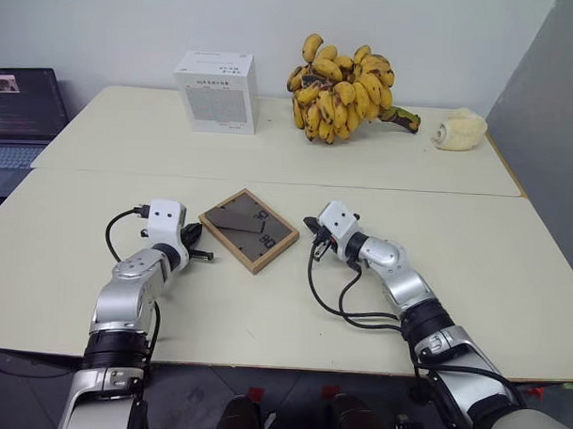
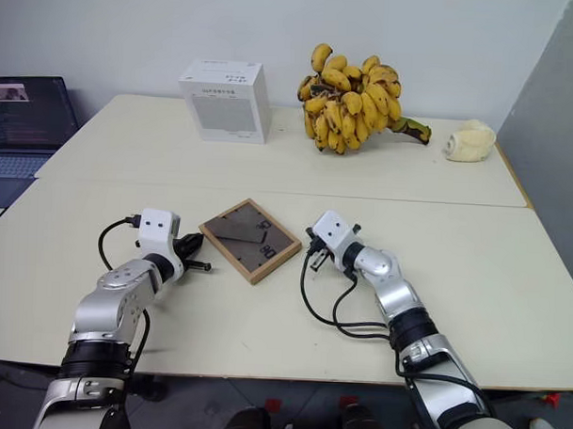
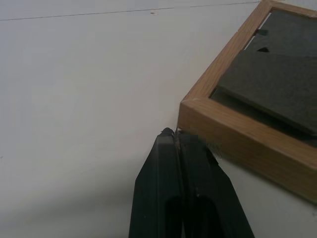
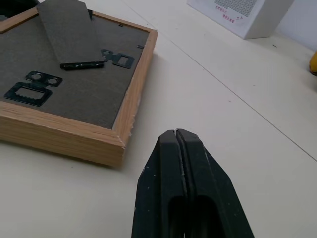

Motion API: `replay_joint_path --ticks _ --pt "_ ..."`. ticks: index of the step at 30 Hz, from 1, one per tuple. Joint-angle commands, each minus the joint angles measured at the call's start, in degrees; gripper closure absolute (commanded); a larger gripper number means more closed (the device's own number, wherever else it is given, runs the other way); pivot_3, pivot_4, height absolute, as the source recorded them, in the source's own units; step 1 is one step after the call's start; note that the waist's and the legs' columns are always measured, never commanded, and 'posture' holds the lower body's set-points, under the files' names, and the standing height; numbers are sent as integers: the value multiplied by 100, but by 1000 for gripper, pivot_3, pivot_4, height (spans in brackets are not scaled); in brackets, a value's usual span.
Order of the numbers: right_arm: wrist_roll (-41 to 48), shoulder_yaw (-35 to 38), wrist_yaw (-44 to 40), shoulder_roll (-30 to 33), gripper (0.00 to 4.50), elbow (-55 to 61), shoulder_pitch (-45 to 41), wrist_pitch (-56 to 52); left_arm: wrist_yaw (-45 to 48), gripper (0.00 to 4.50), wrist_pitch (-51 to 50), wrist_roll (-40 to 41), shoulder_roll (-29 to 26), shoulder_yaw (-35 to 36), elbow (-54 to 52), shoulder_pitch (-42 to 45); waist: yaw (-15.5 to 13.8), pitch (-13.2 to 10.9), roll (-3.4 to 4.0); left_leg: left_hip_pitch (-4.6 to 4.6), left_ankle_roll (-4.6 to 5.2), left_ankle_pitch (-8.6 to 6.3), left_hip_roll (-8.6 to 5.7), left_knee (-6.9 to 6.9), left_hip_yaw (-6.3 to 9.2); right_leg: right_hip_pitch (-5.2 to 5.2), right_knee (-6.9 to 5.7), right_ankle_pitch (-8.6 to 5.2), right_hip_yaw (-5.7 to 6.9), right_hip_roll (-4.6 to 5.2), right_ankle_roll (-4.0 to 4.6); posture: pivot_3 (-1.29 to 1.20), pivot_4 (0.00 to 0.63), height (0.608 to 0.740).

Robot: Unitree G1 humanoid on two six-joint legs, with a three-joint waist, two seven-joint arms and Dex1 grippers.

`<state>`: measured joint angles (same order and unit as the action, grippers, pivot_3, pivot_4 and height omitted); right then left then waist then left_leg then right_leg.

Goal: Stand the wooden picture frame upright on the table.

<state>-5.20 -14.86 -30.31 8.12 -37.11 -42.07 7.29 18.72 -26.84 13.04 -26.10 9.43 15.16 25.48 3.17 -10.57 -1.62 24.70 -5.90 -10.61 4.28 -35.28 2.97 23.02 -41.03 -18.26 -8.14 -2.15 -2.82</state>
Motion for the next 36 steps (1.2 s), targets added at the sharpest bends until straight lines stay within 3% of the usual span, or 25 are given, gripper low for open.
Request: replay_joint_path --ticks 1,7,15,19,25,30,36 --pt "-196 -148 23 -171 4500 -269 -197 305 231 4453 138 -125 172 -298 214 224 -17 0 1 -1 0 0 -1 -1 3 -3 0 0 3 0 0 0 150 740" --pt "-268 -144 22 -236 4500 -296 -189 477 462 4453 254 -193 259 -426 455 520 -31 0 1 -1 0 0 -6 -12 21 -17 2 0 20 5 0 0 150 740" --pt "-92 14 -125 56 4500 617 210 226 1012 4453 265 -229 395 -769 640 830 -48 0 1 -1 0 0 -21 -19 59 -43 11 -1 60 21 0 0 150 740" --pt "-51 133 -191 269 4500 1231 533 -27 1942 4453 -202 -59 258 -1225 95 672 -74 0 2 -1 0 0 -40 -24 92 -70 20 -2 89 35 0 0 150 740" --pt "-5 261 -221 539 4500 1872 906 -327 3434 4453 -540 141 -531 -1945 -1291 33 -46 -1 5 -1 0 0 -51 -23 104 -77 20 -11 99 46 -1 0 150 740" --pt "-92 559 117 847 4500 1764 677 -185 3346 4453 -621 32 -745 -1800 -1371 25 -19 -2 5 -2 2 1 -51 -27 109 -78 19 -14 102 46 -2 0 150 740" --pt "-178 657 200 1216 4500 846 22 66 2629 4453 -500 -117 -760 -1281 -1023 166 16 -4 9 -2 3 1 -50 -28 110 -77 18 -15 103 46 -3 0 150 740"
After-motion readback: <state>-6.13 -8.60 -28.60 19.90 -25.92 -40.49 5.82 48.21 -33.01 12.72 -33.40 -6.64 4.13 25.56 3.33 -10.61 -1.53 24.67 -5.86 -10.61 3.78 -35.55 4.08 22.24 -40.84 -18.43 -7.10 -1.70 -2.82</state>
